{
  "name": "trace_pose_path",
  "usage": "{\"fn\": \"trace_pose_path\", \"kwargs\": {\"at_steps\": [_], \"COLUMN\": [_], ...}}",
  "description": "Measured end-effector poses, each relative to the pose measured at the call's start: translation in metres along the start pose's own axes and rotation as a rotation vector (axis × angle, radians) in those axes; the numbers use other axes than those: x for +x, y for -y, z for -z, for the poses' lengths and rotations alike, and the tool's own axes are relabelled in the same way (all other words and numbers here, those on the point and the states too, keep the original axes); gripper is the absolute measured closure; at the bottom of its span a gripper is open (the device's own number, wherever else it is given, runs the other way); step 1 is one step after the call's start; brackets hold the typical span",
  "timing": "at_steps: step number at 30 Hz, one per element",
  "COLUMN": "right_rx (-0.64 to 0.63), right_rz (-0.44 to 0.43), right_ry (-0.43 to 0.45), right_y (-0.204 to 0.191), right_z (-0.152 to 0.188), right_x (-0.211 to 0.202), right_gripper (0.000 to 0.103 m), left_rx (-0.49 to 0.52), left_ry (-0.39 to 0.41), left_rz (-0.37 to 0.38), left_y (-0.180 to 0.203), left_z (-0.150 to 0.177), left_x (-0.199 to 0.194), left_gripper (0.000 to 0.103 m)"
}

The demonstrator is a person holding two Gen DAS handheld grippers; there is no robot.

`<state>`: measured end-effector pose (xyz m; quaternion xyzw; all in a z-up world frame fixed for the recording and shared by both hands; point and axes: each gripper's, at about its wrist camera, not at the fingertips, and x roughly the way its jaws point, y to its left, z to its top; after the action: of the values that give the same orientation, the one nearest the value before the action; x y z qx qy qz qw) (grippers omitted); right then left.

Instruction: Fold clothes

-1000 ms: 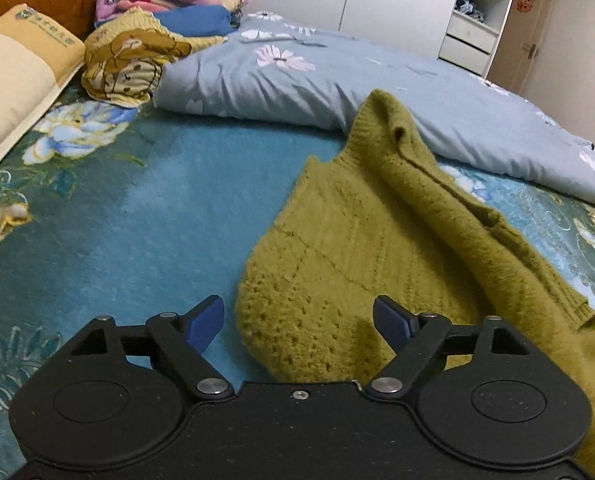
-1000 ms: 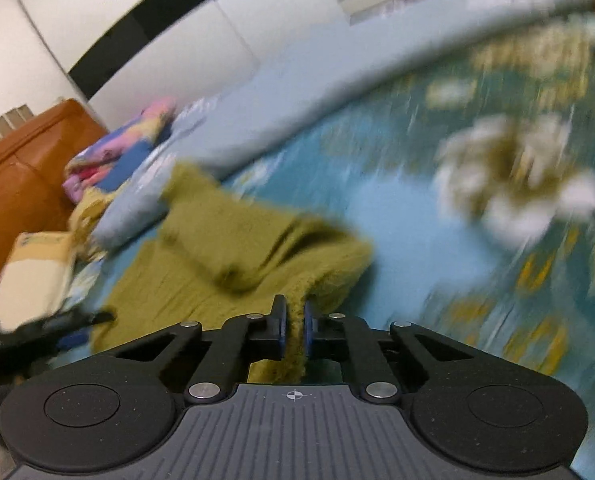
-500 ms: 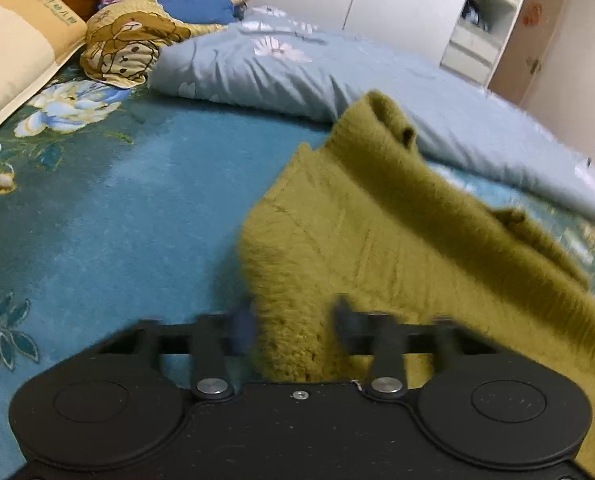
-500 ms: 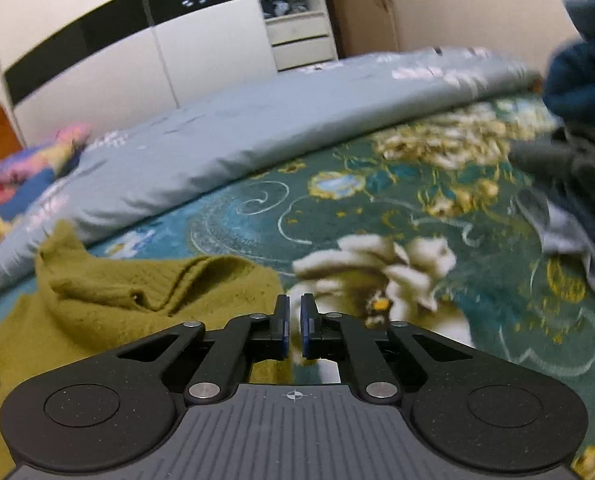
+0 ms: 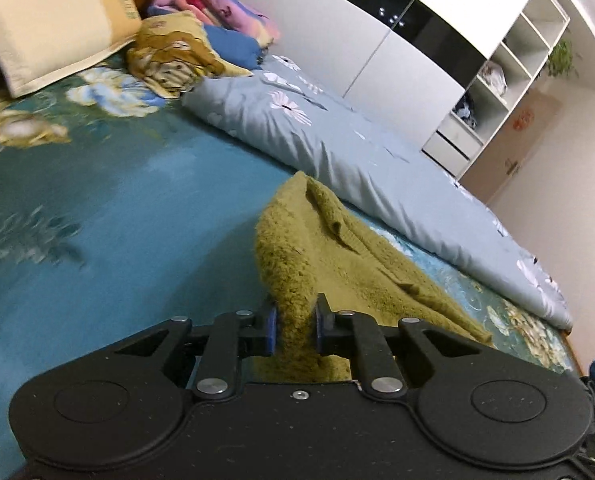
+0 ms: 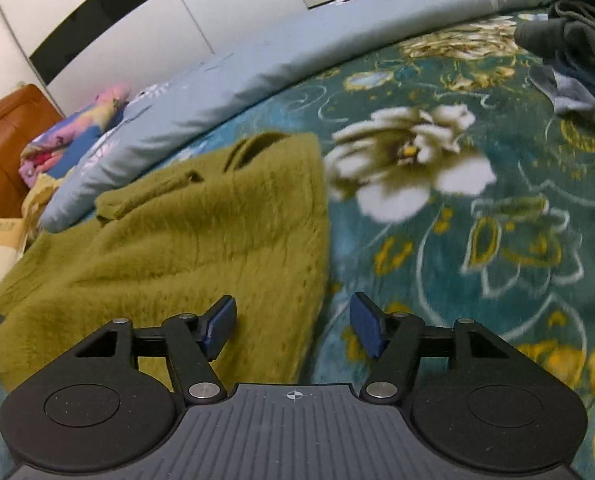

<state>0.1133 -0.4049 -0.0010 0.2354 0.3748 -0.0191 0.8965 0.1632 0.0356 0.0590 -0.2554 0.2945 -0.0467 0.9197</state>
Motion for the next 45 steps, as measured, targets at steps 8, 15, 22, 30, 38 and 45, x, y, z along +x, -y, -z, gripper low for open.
{"fn": "trace_pose_path", "kwargs": {"at_steps": [8, 15, 22, 30, 38, 45], "right_rx": [-0.066, -0.048, -0.026, -0.095, -0.309, -0.539], "right_rz": [-0.045, 0.055, 0.119, 0.199, 0.132, 0.078], "right_ry": [-0.053, 0.026, -0.051, 0.062, 0.080, -0.042], "right_y": [-0.017, -0.003, 0.012, -0.002, -0.056, -0.106], "right_z": [0.012, 0.004, 0.014, 0.005, -0.044, -0.061], "right_x": [-0.015, -0.044, -0.026, -0.058, -0.039, 0.045], "right_gripper": [0.090, 0.094, 0.093, 0.060, 0.049, 0.048], "left_rx": [0.009, 0.054, 0.061, 0.043, 0.191, 0.438], "left_ry": [-0.049, -0.084, -0.152, -0.104, -0.036, -0.116], "left_rz": [0.029, 0.077, -0.004, -0.036, -0.071, -0.110], "left_y": [-0.009, 0.000, -0.012, -0.039, -0.024, 0.010], "left_z": [0.025, 0.036, 0.052, 0.034, -0.017, -0.053], "left_x": [-0.049, -0.064, -0.049, -0.060, -0.035, 0.059], "left_gripper": [0.089, 0.089, 0.084, 0.066, 0.051, 0.048]}}
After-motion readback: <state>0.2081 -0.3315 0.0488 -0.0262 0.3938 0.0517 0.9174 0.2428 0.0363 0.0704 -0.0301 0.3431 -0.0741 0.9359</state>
